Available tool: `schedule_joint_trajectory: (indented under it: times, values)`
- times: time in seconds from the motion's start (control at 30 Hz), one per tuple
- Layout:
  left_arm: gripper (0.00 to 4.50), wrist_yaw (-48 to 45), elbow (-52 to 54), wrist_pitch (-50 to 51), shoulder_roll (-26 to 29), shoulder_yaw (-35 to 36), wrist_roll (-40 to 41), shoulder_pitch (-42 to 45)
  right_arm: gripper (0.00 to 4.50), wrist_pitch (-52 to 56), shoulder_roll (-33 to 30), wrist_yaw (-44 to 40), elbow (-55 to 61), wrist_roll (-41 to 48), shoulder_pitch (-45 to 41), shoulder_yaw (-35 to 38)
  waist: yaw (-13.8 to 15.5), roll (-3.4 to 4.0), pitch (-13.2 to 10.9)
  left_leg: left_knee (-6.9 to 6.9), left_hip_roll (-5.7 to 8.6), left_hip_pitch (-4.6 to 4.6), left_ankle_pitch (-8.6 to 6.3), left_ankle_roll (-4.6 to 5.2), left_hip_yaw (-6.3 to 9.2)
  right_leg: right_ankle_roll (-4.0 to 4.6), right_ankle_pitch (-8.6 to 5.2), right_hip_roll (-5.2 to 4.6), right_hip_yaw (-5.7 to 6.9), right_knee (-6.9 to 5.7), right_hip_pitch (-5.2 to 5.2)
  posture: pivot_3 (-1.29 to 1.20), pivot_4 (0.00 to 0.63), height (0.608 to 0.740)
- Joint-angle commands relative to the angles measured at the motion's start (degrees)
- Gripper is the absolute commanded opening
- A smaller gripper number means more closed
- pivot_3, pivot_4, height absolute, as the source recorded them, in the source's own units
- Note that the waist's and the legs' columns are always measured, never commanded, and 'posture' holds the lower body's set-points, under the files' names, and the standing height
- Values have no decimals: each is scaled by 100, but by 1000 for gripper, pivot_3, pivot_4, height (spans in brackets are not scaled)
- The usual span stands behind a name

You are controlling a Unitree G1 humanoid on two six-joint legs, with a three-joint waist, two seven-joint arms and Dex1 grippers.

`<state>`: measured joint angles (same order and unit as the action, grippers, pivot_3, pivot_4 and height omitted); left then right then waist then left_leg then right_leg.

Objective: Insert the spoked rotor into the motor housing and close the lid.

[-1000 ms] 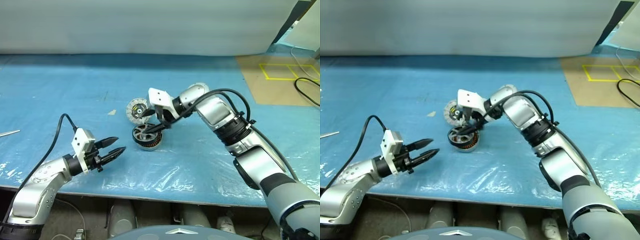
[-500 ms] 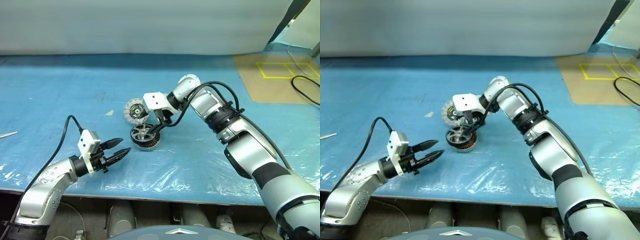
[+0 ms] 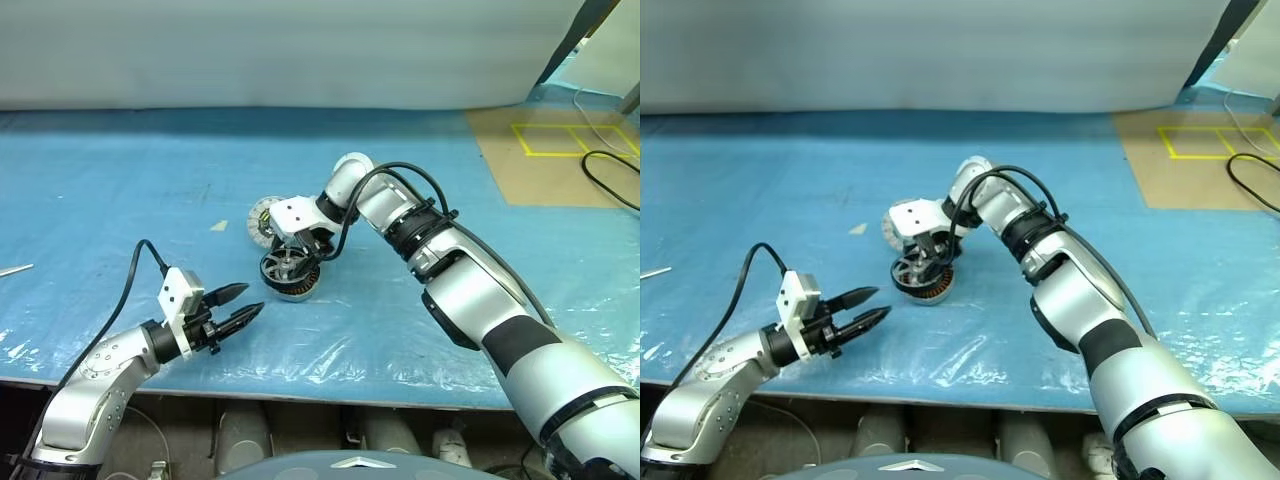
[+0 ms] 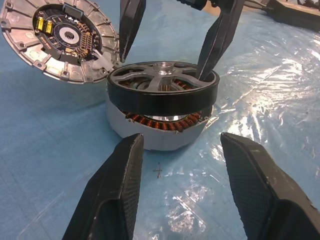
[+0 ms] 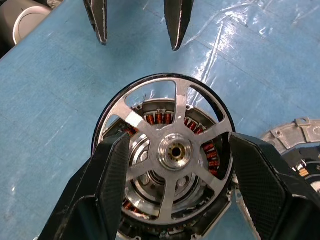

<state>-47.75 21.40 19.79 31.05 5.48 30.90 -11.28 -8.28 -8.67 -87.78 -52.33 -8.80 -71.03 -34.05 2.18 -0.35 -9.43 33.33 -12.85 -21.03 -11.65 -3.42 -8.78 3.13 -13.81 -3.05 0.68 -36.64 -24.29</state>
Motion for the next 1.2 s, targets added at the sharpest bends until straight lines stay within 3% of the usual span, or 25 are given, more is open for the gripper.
schedule_joint_trajectory:
  times: [0.03,0.5,0.73,0.97,1.2]
  values:
    - [2590,28,231,-119,-19,-6,-23,-15,3316,-166,66,-145,-100,-40,-189,125,15,1,0,0,0,-1,0,0,0,0,0,0,0,0,0,0,150,740]
    - [2590,46,127,-168,-65,-46,-94,71,3316,-139,61,-263,-230,-145,-160,236,9,1,0,1,-1,-1,0,1,1,0,0,0,2,-1,0,0,150,740]
    - [2590,36,51,-190,-58,-60,-101,157,1607,-56,75,-261,-161,-132,-134,325,1,0,0,2,-1,1,1,3,0,0,0,-1,1,-2,0,0,150,740]
    - [2590,32,-6,-209,-59,-74,-99,196,1526,184,-11,-239,-15,-102,-94,471,4,0,0,2,-1,1,1,3,0,0,0,0,2,-3,0,0,150,740]
    - [2590,-4,-6,-220,-40,-46,-59,197,1526,1779,-644,-446,2015,768,496,797,38,-1,0,2,1,-4,6,10,2,0,0,-1,2,-1,0,0,150,740]
